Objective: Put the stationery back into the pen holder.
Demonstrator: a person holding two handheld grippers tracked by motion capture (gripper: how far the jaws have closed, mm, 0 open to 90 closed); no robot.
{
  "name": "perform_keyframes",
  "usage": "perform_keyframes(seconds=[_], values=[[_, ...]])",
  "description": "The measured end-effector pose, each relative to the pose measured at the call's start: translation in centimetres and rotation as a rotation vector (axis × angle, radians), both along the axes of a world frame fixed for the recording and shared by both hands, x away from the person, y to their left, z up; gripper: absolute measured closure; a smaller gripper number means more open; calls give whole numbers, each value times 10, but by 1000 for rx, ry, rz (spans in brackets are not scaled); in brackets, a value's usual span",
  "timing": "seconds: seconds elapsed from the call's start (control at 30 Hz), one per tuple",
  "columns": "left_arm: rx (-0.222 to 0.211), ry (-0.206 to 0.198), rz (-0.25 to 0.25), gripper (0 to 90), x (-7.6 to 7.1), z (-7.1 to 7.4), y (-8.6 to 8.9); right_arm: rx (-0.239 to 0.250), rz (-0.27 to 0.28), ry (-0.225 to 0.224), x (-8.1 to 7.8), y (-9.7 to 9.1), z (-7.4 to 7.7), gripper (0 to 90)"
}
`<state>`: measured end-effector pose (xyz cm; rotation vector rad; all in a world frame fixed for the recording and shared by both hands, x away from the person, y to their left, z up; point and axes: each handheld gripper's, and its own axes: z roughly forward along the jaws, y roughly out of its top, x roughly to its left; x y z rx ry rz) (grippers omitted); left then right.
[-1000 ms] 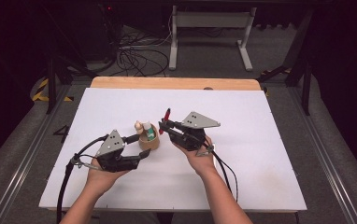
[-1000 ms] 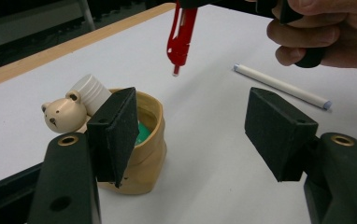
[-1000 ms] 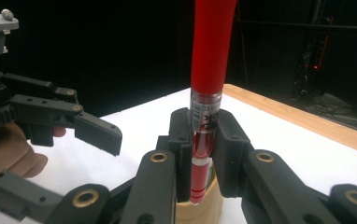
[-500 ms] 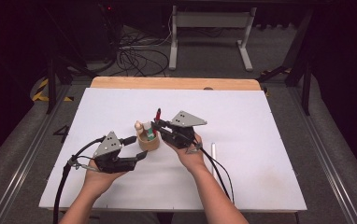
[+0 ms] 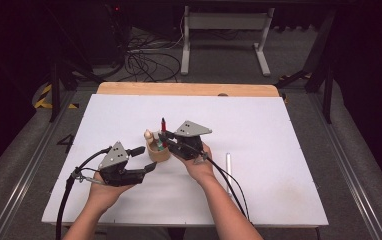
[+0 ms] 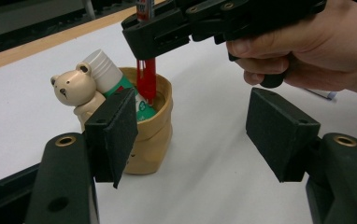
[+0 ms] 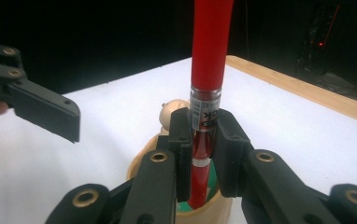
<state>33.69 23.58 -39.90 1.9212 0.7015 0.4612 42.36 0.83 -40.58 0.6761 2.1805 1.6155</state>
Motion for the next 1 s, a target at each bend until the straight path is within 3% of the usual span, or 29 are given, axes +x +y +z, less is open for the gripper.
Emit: perform_keyframes(seconds=[0.13, 0.4, 0.83, 1.0], values=[[1, -1, 1, 347, 0, 0, 0, -19, -6, -11, 2, 2, -3, 797], [-2, 3, 0, 348, 0, 0, 0, -8, -1, -27, 5, 8, -8, 797], [0, 3, -3, 348, 0, -1, 0, 15, -7, 9, 11, 10, -14, 790], [-2, 4, -2, 348, 0, -1, -1, 20, -11, 42, 12, 9, -15, 789]])
